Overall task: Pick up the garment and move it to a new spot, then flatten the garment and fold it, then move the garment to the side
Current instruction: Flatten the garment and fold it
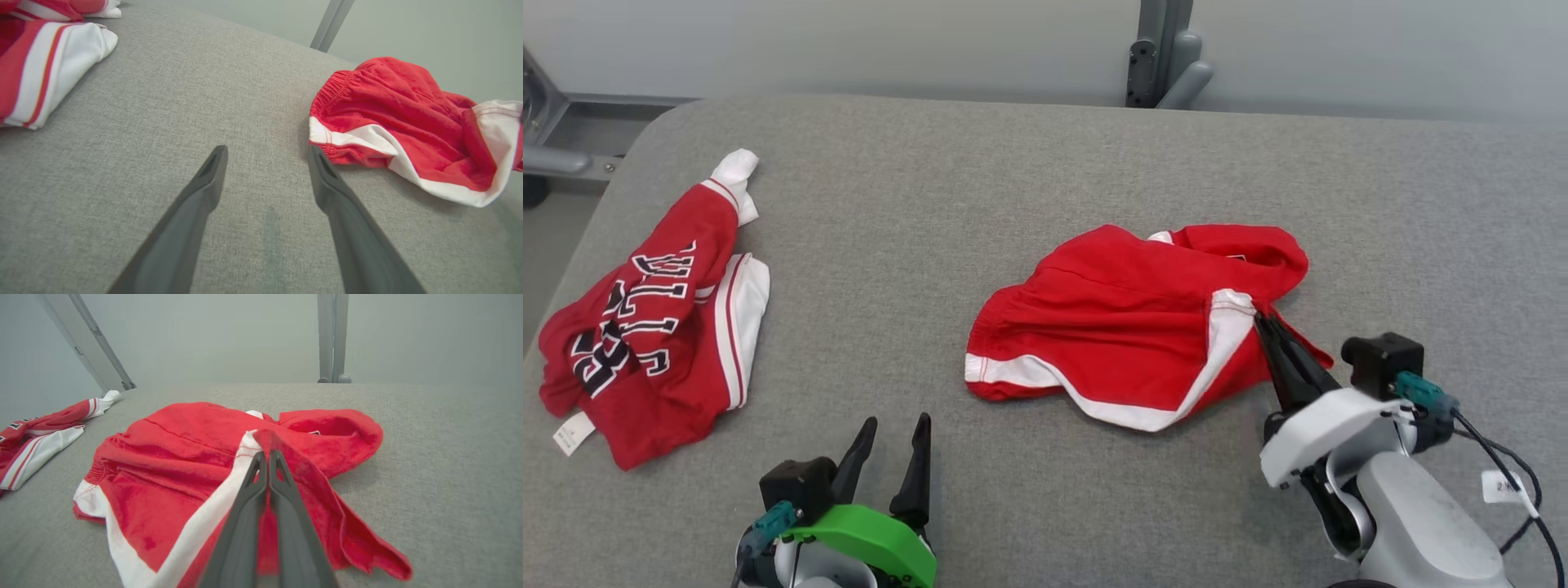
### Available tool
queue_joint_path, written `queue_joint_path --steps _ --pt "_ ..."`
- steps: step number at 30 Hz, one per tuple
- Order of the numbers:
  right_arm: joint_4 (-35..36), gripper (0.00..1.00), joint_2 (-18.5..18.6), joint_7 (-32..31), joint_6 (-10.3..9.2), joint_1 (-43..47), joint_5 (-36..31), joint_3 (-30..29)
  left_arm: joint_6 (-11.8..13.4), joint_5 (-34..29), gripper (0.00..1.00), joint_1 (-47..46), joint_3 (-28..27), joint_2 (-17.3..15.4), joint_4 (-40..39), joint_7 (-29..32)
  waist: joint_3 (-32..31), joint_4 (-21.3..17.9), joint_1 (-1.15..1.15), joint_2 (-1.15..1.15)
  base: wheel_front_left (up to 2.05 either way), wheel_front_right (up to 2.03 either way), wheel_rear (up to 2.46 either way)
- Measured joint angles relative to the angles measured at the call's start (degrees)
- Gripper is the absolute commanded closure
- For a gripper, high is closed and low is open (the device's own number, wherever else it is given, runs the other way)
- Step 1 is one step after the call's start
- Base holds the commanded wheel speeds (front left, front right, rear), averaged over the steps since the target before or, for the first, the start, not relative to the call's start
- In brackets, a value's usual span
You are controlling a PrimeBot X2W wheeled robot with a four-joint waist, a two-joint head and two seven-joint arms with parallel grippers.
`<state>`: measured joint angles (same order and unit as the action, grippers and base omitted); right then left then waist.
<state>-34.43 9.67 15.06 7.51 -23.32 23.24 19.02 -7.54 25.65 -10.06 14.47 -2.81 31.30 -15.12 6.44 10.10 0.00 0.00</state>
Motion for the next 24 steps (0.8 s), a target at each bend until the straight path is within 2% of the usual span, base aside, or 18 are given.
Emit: queue_joint_path --steps 3,8,9,10,11,17,24 --pt "5.47 1.0 -0.98 0.0 -0.01 6.64 -0.01 -5.17 0.0 -0.15 0.0 1.15 0.18 0.01 -0.09 -0.01 -1.04 -2.28 0.0 0.0 0.0 0.0 0.0" --pt "8.53 1.0 -2.64 0.0 -0.01 14.29 -0.52 -9.32 0.0 -0.15 0.0 1.37 0.41 0.01 -0.31 0.0 -2.4 -6.21 0.0 0.0 0.0 0.0 0.0" --pt "8.57 0.96 -3.09 0.0 -0.01 15.59 -0.51 -9.76 0.0 -0.18 0.0 1.4 0.34 0.02 -0.34 0.0 -2.67 -7.05 0.0 0.0 0.0 0.0 0.0" --pt "8.51 0.54 -3.48 0.0 -0.01 16.74 -0.53 -10.0 0.0 -0.21 0.0 1.4 0.36 0.03 -0.3 0.0 -2.93 -7.88 0.0 0.0 0.0 0.0 0.0" --pt "8.35 0.0 -3.8 -0.01 0.0 17.68 -0.57 -10.24 0.0 -0.29 0.0 1.41 0.32 0.02 -0.24 0.0 -3.18 -8.68 0.0 0.0 0.0 0.0 0.0" --pt "10.11 0.0 -4.86 0.0 -0.01 19.56 -3.9 -15.27 0.53 -2.82 0.0 1.59 -1.85 0.03 0.08 0.0 -4.81 -13.2 0.0 0.0 0.0 0.0 0.0" --pt "14.27 0.0 -5.31 0.0 -0.02 19.6 -10.11 -18.66 2.52 -7.87 0.0 4.32 -5.41 0.03 -1.98 0.0 -6.61 -12.76 0.0 0.0 0.0 0.0 0.0"
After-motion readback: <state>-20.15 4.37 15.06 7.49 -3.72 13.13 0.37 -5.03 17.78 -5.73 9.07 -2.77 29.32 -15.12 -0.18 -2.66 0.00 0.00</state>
